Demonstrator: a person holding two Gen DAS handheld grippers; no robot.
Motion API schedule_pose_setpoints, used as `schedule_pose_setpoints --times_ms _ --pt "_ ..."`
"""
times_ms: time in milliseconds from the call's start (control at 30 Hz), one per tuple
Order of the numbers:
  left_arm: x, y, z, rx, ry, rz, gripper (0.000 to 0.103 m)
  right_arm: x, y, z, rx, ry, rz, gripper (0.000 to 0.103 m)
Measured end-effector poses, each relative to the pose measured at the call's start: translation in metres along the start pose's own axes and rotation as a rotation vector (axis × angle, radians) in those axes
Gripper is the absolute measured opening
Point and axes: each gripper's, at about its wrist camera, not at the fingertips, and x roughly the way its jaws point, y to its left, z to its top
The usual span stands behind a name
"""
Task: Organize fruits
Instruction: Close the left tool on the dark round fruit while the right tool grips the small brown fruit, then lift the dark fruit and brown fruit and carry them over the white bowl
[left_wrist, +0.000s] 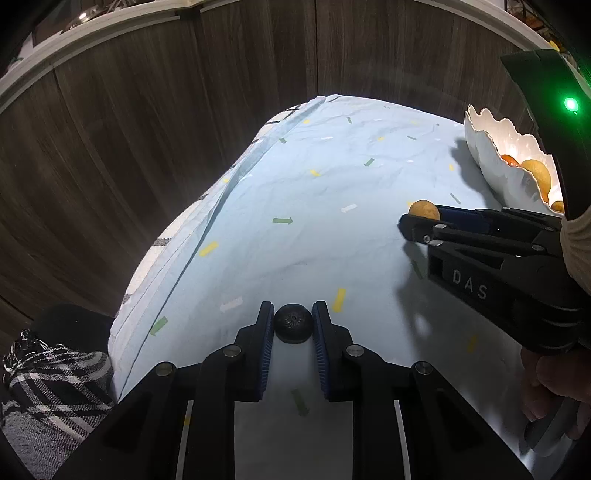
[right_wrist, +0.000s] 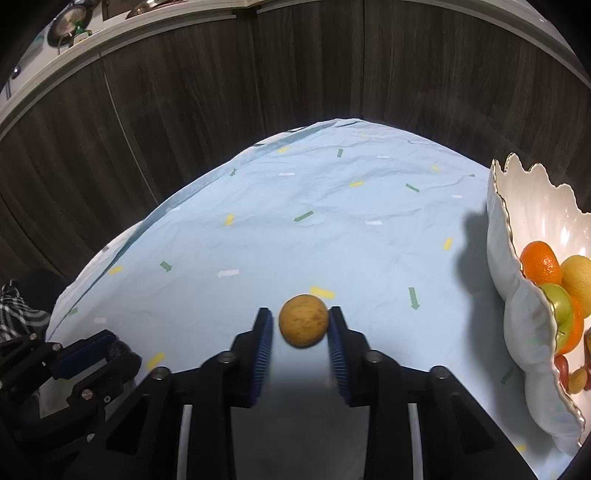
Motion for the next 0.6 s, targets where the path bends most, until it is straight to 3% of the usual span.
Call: schedule_pose_setpoints --times_ms 600 --pt "-0.017 0.001 0.007 0.003 -0.018 -0.034 0.021 -0.048 0.006 -0.011 0.049 -0.054 -0.029 0.026"
